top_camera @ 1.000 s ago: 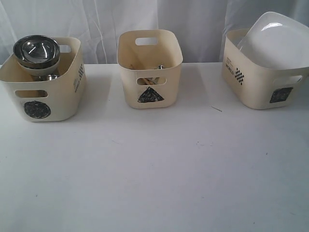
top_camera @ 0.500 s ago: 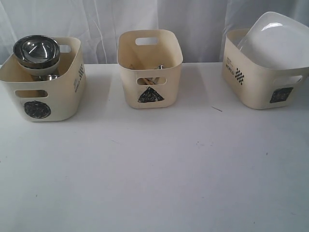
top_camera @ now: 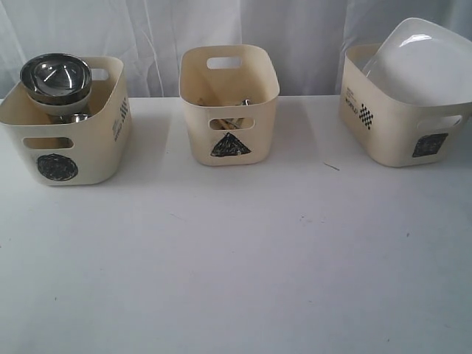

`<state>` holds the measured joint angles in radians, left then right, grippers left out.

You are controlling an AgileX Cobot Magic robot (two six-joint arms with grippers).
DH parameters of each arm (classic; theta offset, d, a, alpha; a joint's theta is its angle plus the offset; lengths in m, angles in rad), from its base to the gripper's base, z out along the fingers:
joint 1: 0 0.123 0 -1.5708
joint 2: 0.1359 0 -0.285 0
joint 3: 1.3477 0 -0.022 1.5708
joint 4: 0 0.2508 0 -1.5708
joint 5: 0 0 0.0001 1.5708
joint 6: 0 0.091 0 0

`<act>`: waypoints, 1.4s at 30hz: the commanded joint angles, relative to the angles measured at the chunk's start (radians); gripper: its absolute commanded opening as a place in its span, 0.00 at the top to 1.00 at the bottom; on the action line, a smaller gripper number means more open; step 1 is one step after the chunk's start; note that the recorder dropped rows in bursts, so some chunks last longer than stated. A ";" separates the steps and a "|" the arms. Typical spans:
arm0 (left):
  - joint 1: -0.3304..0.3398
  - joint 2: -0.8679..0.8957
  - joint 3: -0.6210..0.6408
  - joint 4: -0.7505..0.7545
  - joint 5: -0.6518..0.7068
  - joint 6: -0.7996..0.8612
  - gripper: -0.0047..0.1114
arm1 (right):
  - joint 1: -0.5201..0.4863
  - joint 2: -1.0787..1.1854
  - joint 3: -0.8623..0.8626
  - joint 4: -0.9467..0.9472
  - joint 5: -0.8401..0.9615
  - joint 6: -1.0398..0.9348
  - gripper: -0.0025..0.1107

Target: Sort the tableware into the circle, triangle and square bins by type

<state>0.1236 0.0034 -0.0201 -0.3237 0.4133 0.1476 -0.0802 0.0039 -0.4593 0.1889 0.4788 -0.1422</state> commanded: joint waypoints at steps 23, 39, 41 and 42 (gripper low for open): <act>-0.008 -0.003 0.009 -0.004 0.013 -0.006 0.96 | 0.001 -0.004 0.459 -0.260 -0.127 0.049 0.98; -0.010 -0.003 0.020 0.001 -0.259 -0.001 0.96 | 0.001 -0.004 0.459 -0.260 -0.127 0.049 0.98; -0.010 -0.003 0.020 0.001 -0.259 -0.001 0.96 | 0.001 -0.004 0.459 -0.260 -0.127 0.049 0.98; -0.010 -0.003 0.020 0.001 -0.259 -0.001 0.96 | 0.001 -0.004 0.459 -0.260 -0.127 0.049 0.98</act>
<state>0.1193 0.0034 -0.0027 -0.3178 0.1622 0.1476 -0.0802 0.0039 -0.0022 -0.0645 0.3574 -0.0983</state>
